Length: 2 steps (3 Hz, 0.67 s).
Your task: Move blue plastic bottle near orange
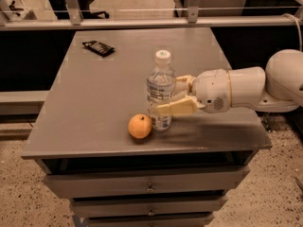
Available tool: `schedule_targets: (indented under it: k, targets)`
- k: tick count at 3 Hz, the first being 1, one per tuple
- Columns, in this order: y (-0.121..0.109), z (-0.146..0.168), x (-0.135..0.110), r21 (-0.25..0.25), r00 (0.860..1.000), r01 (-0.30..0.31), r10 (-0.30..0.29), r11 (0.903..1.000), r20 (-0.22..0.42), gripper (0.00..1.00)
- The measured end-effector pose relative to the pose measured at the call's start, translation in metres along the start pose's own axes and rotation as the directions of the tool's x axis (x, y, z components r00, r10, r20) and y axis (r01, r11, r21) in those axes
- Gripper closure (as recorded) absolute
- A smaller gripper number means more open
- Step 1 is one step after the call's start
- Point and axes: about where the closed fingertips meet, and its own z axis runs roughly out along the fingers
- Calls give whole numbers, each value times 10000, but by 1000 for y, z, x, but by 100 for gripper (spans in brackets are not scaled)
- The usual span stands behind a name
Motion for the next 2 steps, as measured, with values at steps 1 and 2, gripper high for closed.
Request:
schedule_targets:
  k: [1, 2]
  targets:
    - [2, -1, 2, -27, 10000, -12, 12, 10000, -6, 15]
    - [4, -4, 1, -21, 10000, -10, 10, 10000, -43, 0]
